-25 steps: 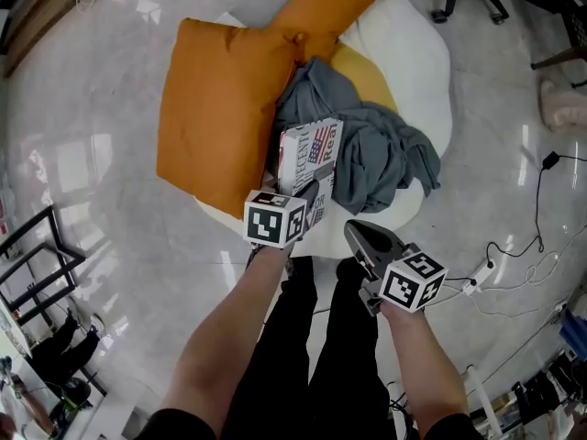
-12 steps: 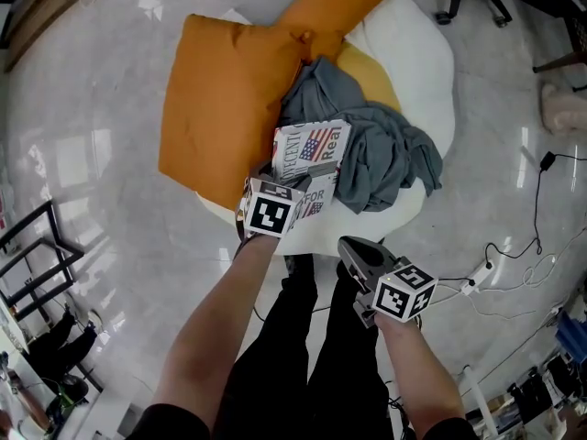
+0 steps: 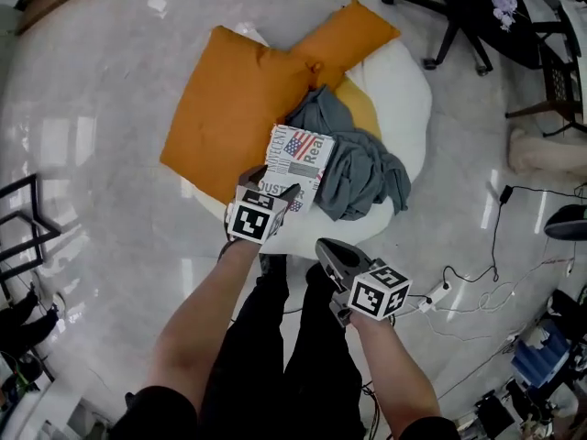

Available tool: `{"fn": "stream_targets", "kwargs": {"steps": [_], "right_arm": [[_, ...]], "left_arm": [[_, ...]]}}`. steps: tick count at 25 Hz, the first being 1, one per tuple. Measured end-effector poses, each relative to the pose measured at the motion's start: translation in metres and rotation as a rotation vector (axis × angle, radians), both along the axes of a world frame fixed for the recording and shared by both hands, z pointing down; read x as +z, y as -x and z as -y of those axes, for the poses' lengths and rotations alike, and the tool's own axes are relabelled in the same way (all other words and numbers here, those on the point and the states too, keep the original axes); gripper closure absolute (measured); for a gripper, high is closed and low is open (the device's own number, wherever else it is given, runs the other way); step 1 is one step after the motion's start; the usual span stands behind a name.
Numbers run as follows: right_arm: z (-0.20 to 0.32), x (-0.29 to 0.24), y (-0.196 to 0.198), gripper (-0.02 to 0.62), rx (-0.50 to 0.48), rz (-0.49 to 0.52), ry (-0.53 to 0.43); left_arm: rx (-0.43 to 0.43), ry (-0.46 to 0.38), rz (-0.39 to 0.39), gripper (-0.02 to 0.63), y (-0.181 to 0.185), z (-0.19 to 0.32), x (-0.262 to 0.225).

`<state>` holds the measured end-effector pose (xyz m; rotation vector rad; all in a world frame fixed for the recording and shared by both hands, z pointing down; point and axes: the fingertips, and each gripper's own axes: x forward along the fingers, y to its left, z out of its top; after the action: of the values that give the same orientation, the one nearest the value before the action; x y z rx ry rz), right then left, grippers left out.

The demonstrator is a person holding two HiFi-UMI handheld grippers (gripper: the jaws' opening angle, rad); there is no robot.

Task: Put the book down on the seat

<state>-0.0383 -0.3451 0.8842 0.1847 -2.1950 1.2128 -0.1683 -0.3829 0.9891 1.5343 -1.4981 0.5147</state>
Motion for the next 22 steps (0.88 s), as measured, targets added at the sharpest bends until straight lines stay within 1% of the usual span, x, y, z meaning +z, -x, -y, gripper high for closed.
{"fn": "stream_targets", "kwargs": {"steps": [2,4,6,7,9,10,11,13,15,16,17,19,22], "right_arm": [[-0.002,-0.032,0.002,0.58,0.005,-0.003,-0.019],[-0.003,-0.067,0.001,0.58,0.001,0.002,-0.038],[0.0,-0.102,0.004,0.58,-0.014,0.02,-0.065],[0.0,-0.119,0.006,0.58,-0.021,0.029,-0.078],[-0.002,-0.152,0.007,0.58,-0.031,0.047,-0.102],[-0.004,-0.168,0.005,0.58,-0.032,0.054,-0.114],[-0.005,-0.183,0.003,0.58,-0.031,0.062,-0.126],[-0.007,-0.212,-0.002,0.58,-0.024,0.074,-0.154],[-0.008,-0.238,-0.009,0.58,-0.013,0.084,-0.185],[-0.009,-0.25,-0.013,0.58,-0.007,0.09,-0.201],[-0.01,-0.262,-0.016,0.58,0.0,0.097,-0.22],[-0.01,-0.283,-0.023,0.58,0.015,0.108,-0.263],[-0.012,-0.311,-0.031,0.58,0.033,0.123,-0.326]], "left_arm": [[-0.031,-0.071,-0.058,0.285,-0.004,-0.002,-0.041],[-0.055,-0.141,-0.082,0.287,-0.01,-0.004,-0.086],[-0.054,-0.206,-0.052,0.292,-0.007,0.0,-0.133],[-0.048,-0.236,-0.025,0.312,-0.003,0.001,-0.158],[-0.048,-0.306,0.012,0.395,0.004,0.001,-0.211],[-0.046,-0.341,0.019,0.426,0.005,0.0,-0.237],[-0.036,-0.37,0.029,0.441,0.006,-0.002,-0.262],[0.012,-0.404,0.076,0.477,0.005,-0.006,-0.305],[0.066,-0.412,0.142,0.5,0.003,-0.014,-0.34],[0.084,-0.415,0.162,0.513,0.001,-0.018,-0.355],[0.093,-0.422,0.168,0.523,-0.002,-0.022,-0.368],[0.098,-0.449,0.148,0.553,-0.006,-0.028,-0.393],[0.118,-0.489,0.124,0.575,-0.015,-0.038,-0.424]]}}
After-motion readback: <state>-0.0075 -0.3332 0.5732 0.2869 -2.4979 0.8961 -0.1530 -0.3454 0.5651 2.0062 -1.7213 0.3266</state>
